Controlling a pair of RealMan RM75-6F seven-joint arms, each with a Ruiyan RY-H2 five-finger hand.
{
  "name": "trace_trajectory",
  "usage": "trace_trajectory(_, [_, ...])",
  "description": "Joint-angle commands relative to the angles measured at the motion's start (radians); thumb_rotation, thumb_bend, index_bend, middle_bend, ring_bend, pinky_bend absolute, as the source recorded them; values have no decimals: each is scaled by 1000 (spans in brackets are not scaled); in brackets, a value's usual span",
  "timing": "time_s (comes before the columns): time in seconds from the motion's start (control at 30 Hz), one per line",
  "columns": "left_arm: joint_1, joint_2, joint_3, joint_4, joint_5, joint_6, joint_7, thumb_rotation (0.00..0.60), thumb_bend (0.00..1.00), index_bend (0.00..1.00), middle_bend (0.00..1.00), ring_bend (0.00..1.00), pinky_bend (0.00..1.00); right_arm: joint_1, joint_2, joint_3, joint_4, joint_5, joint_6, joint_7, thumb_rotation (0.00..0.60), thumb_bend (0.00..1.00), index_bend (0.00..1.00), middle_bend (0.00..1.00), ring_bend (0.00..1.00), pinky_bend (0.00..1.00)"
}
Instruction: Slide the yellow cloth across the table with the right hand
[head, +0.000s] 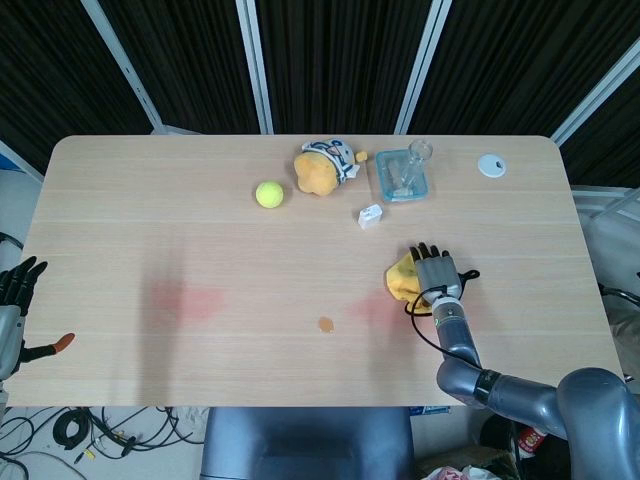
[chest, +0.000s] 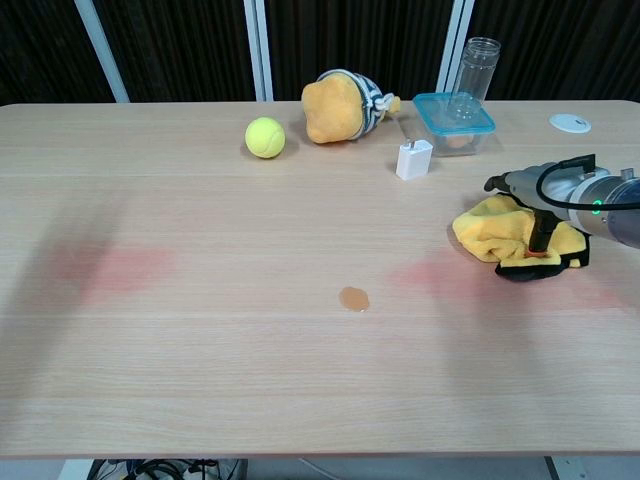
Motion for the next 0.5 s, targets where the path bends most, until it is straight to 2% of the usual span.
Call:
trace_trajectory(0.03, [0,0,0,0,0,0,0,600,0,0,0,0,0,1,2,-1,-2,1,1,-1,600,124,66,33,86,187])
trace_trajectory(0.5, [2,0,-2,0,-5,3,0,600,0,0,0,0,0,4,-6,-6,6,4,-3,0,600,124,60,34,86,187])
